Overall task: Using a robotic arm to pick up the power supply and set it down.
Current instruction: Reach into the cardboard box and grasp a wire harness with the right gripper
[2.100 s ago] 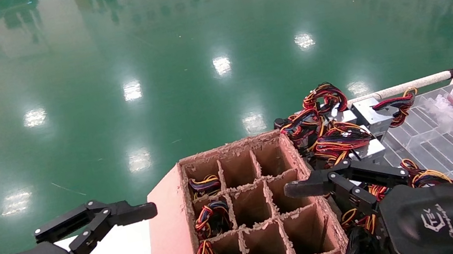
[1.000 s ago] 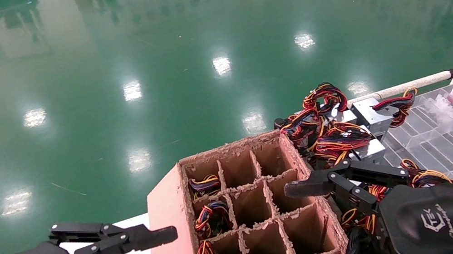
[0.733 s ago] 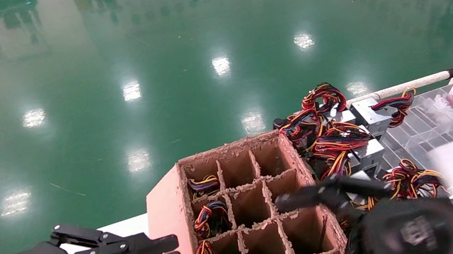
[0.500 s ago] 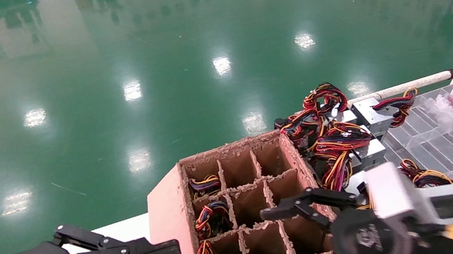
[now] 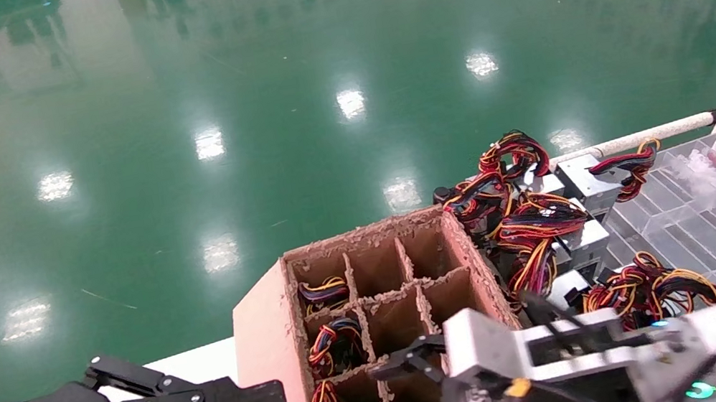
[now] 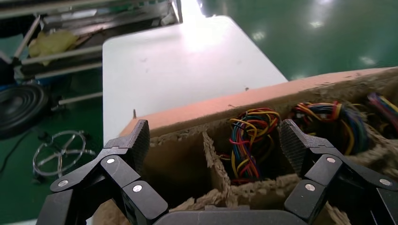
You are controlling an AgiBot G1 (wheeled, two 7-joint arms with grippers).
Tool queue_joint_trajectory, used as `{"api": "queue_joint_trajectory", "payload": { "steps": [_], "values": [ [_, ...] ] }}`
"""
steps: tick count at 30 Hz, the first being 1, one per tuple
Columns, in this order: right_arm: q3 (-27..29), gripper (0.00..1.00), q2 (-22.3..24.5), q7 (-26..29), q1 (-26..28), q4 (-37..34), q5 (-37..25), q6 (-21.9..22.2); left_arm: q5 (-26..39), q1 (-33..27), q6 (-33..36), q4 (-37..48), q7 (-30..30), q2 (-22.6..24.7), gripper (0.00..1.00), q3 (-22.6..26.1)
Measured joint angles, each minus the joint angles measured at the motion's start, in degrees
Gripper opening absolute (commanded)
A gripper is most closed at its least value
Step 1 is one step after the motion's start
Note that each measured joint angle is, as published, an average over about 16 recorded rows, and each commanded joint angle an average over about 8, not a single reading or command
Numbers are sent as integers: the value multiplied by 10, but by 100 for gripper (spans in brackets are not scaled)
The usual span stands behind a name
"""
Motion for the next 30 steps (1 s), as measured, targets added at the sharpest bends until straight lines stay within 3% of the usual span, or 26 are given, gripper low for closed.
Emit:
{"api": "queue_joint_trajectory", "payload": {
  "steps": [2, 3, 6, 9, 13, 30],
  "values": [
    [-8, 11, -14, -7, 10, -14, -15, 3, 0, 0, 0, 0, 0, 0, 31, 0],
    [-12, 5, -21, -10, 14, -21, -21, 5, 0, 0, 0, 0, 0, 0, 40, 0],
    [-22, 0, -39, -20, 27, -39, -38, 9, 0, 0, 0, 0, 0, 0, 67, 0],
    [-29, 0, -54, -29, 37, -54, -52, 12, 0, 0, 0, 0, 0, 0, 82, 0],
    [-36, 0, -66, -38, 45, -71, -64, 16, 0, 0, 0, 0, 0, 0, 88, 0],
    [-46, 0, -83, -50, 56, -100, -90, 37, 0, 0, 0, 0, 0, 0, 94, 0]
  ]
}}
